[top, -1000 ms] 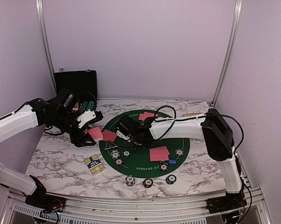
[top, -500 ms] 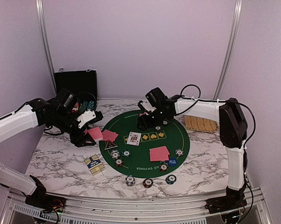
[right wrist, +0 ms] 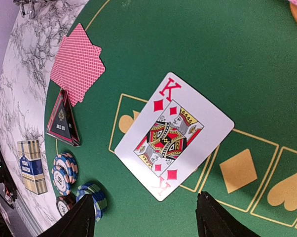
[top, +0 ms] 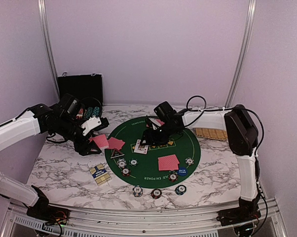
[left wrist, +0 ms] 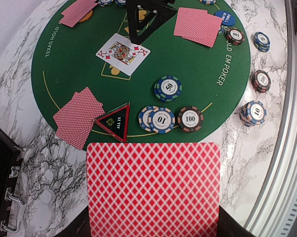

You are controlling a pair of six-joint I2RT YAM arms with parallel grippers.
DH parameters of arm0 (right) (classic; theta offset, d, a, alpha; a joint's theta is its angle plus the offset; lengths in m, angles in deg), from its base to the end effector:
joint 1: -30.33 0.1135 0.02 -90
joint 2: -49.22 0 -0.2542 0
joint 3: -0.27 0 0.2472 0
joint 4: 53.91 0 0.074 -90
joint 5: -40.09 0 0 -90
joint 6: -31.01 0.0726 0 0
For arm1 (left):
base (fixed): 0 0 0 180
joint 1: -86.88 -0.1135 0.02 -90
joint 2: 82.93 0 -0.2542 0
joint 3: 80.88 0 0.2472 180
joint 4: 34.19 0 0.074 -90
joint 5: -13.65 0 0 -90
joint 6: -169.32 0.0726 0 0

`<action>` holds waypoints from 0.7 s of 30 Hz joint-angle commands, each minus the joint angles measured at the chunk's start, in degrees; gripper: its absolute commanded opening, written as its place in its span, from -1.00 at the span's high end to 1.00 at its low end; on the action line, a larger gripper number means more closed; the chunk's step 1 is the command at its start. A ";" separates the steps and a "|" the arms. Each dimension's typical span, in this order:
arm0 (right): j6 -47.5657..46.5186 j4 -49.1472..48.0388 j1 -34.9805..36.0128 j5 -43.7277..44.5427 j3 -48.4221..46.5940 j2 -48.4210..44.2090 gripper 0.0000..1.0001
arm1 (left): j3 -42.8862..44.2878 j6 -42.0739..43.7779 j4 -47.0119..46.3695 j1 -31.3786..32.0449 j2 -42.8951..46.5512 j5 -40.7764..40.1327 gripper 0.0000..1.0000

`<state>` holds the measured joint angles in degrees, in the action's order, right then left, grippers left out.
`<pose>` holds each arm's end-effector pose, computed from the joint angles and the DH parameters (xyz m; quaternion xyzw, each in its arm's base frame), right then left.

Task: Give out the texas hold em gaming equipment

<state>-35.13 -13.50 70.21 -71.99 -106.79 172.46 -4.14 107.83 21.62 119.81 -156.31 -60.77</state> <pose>0.3467 0.3252 0.1393 -0.1855 0.9232 0.3047 0.1428 0.2259 -0.1696 0.2575 0.5167 0.7841 -0.1405 0.3137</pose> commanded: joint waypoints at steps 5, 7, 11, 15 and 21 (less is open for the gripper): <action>2.65 -1.84 -1.38 -1.66 -0.08 1.93 -0.37 | 0.07 0.13 -0.27 -0.23 1.38 1.13 1.00; 2.94 -2.56 -1.62 -2.04 0.40 2.00 -0.37 | 0.06 0.08 -0.30 -0.23 1.26 1.15 1.00; 3.14 -3.20 -2.15 -2.60 0.34 2.95 -0.37 | 0.06 0.05 -0.31 -0.23 1.20 1.17 1.00; 3.54 -3.72 -2.42 -3.62 -0.12 4.52 -0.37 | -0.03 0.16 -0.32 -0.23 1.35 0.95 1.00; 4.34 -4.62 -2.77 -4.74 -1.63 6.46 -0.37 | 0.14 0.13 -0.30 -0.23 1.07 1.13 1.00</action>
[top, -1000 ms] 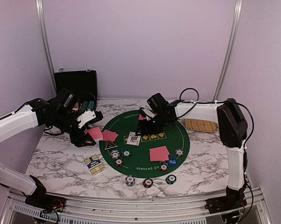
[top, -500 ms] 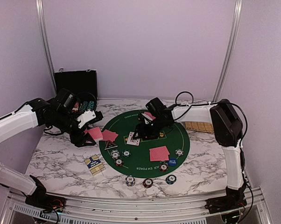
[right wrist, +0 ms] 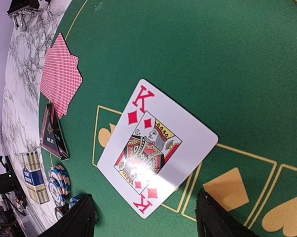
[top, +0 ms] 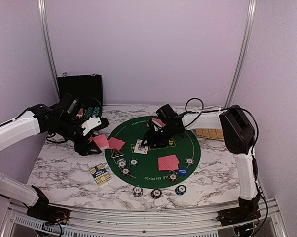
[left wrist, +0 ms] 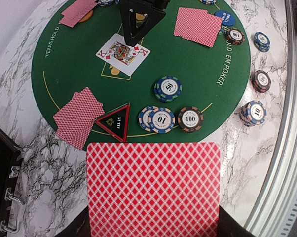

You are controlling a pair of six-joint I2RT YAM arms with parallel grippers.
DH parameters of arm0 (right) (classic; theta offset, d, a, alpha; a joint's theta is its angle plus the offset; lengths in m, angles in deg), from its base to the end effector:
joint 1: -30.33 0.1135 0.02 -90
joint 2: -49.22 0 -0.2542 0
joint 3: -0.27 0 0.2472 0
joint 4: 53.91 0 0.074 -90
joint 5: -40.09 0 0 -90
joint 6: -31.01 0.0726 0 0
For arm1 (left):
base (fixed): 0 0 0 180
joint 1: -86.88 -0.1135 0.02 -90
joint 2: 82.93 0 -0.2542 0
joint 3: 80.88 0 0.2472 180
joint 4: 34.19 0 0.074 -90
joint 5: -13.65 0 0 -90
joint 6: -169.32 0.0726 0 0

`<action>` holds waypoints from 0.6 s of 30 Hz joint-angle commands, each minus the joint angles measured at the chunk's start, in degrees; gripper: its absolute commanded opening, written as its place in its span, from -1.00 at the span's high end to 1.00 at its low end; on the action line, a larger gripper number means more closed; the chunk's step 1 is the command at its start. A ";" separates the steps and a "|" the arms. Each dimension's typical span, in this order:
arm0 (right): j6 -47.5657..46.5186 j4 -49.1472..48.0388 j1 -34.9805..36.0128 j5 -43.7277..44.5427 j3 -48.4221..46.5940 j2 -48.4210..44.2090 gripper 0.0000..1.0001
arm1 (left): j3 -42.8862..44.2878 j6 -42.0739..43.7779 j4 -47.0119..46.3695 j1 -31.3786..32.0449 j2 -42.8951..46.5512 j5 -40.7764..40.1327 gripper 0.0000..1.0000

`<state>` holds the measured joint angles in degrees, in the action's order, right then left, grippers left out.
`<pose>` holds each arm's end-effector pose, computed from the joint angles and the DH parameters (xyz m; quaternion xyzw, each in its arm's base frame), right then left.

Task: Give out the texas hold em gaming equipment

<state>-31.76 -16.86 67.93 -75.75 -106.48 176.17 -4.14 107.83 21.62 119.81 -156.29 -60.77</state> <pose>0.3611 0.3180 0.1141 -0.1473 0.9256 0.3284 0.1170 0.2259 -0.1695 0.2575 0.5167 0.7841 -0.1405 0.3139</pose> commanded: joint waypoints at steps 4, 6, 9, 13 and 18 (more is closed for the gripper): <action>1.87 -2.36 -0.79 -1.57 -3.04 4.17 -0.38 | 0.23 0.14 -0.33 -0.23 1.06 1.28 1.00; 2.61 -3.25 -0.87 -2.34 -3.30 4.76 -0.37 | 0.19 0.19 -0.33 -0.23 1.09 1.27 1.00; 3.64 -4.13 -0.92 -3.29 -4.29 5.89 -0.36 | 0.23 0.18 -0.27 -0.23 1.07 1.27 1.00; 5.19 -5.74 -0.88 -4.89 -5.35 6.79 -0.34 | 0.32 0.14 -0.35 -0.23 1.14 1.14 1.00; 5.71 -6.10 -0.89 -5.31 -5.56 6.69 -0.34 | 0.41 0.15 -0.34 -0.23 1.14 1.20 1.00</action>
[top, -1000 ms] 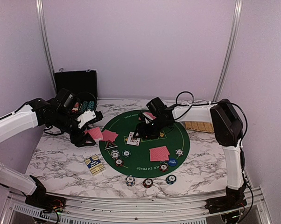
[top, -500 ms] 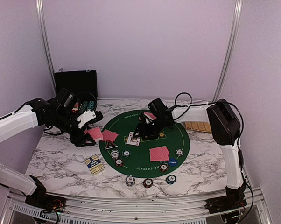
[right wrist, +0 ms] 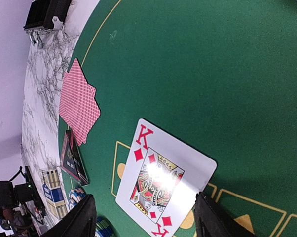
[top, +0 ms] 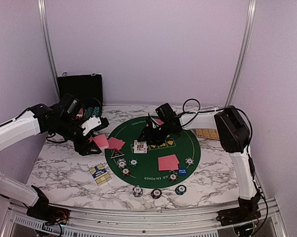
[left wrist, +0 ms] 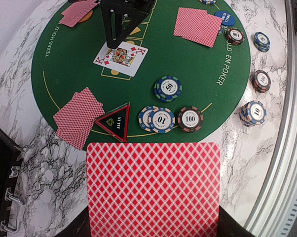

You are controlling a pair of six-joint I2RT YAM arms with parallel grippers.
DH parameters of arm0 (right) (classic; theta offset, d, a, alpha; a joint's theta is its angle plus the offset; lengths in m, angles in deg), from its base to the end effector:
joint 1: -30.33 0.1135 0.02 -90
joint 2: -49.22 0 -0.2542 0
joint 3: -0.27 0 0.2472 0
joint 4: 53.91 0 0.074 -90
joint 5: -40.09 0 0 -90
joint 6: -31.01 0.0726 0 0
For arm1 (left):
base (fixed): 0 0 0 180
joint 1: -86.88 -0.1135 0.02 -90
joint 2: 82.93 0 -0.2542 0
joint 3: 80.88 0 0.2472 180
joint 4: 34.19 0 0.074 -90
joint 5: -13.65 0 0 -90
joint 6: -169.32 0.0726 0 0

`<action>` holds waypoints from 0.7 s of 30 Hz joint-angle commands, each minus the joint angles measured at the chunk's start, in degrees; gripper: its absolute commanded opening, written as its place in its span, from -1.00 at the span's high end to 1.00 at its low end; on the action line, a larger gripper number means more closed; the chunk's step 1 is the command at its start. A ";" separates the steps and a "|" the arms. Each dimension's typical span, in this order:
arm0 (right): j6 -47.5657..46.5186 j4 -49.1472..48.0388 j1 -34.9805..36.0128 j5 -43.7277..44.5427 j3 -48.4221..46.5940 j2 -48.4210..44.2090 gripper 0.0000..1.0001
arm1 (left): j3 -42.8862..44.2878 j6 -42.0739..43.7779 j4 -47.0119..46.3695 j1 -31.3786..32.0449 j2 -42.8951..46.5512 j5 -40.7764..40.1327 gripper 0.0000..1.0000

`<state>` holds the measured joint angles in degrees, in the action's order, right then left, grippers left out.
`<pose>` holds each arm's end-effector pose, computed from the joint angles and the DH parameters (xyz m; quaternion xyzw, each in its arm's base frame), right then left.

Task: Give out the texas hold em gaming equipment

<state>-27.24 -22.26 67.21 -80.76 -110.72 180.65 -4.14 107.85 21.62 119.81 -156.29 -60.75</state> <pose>0.3805 0.3320 0.1102 -0.1271 0.9069 0.3843 0.1168 0.2259 -0.1695 0.2576 0.5169 0.7839 -0.1406 0.3139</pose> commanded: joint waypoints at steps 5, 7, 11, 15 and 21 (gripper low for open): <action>0.61 0.06 -0.20 0.02 -1.12 0.44 -0.33 | 0.49 0.12 -0.32 -0.23 0.87 1.28 1.00; 0.31 0.11 -0.21 0.69 -1.07 -1.84 -0.36 | 0.65 0.08 -0.30 -0.23 0.74 1.38 1.00; 0.80 -1.88 -0.11 0.39 0.07 -7.08 -0.59 | 0.76 0.12 -0.28 -0.23 0.52 1.41 1.00; 2.17 -4.36 0.73 -1.93 1.76 -11.46 -0.78 | 0.80 0.15 -0.28 -0.23 0.47 1.36 1.00; 5.72 -6.70 4.33 -6.50 2.38 -13.80 -0.88 | 1.11 0.04 -0.27 -0.23 0.08 1.55 1.00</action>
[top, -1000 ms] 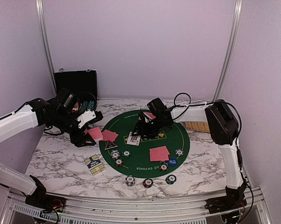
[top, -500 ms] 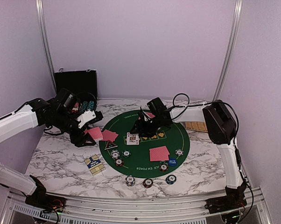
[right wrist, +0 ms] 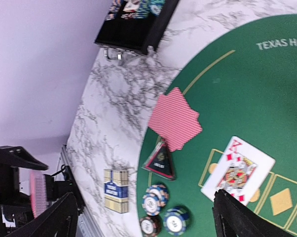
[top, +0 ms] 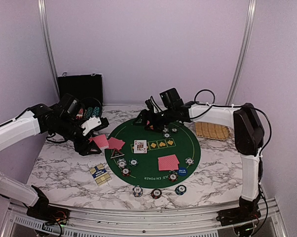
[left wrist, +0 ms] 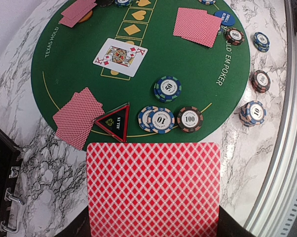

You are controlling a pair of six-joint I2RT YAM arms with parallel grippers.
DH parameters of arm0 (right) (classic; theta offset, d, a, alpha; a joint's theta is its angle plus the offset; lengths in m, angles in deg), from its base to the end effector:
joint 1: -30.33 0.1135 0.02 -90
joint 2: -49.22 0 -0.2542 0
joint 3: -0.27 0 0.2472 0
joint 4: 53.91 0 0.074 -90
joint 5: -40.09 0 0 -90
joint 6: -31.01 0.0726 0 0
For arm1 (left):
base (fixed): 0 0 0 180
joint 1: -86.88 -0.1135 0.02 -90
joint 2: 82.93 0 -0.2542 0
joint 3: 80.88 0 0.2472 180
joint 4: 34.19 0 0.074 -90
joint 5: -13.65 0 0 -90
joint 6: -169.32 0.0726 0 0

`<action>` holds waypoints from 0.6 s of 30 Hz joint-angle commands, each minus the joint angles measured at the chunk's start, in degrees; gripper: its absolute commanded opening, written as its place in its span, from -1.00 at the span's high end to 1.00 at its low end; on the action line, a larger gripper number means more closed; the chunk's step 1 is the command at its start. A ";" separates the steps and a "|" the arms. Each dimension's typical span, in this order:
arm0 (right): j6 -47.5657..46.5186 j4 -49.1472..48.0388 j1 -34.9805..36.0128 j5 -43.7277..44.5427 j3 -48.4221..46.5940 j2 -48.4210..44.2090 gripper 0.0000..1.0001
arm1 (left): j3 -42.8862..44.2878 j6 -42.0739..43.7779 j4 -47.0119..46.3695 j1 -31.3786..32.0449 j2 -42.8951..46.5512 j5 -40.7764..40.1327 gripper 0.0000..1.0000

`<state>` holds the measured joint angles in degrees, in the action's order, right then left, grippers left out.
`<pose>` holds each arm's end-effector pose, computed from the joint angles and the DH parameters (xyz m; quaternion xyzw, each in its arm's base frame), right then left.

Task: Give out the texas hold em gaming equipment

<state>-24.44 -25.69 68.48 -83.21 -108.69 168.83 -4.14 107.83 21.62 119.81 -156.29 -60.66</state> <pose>0.3634 0.3361 0.2043 -0.1507 0.8600 0.4532 0.1798 0.2258 -0.1696 0.2576 0.5169 0.7838 -0.1414 0.3138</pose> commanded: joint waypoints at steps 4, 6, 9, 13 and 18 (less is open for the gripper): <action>6.64 -6.57 5.93 -7.84 0.22 -1.79 -0.90 | 1.41 0.05 -0.28 -0.23 -0.14 1.55 1.00; 8.23 -8.00 7.21 -9.34 -0.56 -1.17 -0.90 | 1.61 0.05 -0.27 -0.23 -0.20 1.70 1.00; 10.85 -10.56 8.58 -11.54 -1.40 -0.26 -0.90 | 1.64 0.05 -0.30 -0.23 -0.24 1.57 1.00; 13.84 -13.56 9.90 -13.44 -1.46 0.68 -0.90 | 1.64 0.14 -0.30 -0.23 -0.54 1.57 1.00; 15.90 -16.16 11.48 -14.96 -2.08 2.42 -0.87 | 1.64 0.23 -0.32 -0.23 -0.55 1.58 1.00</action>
<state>-11.55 -37.80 78.84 -95.88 -108.67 169.16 -4.09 107.83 21.62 119.81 -156.59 -60.31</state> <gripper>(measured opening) 0.944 0.659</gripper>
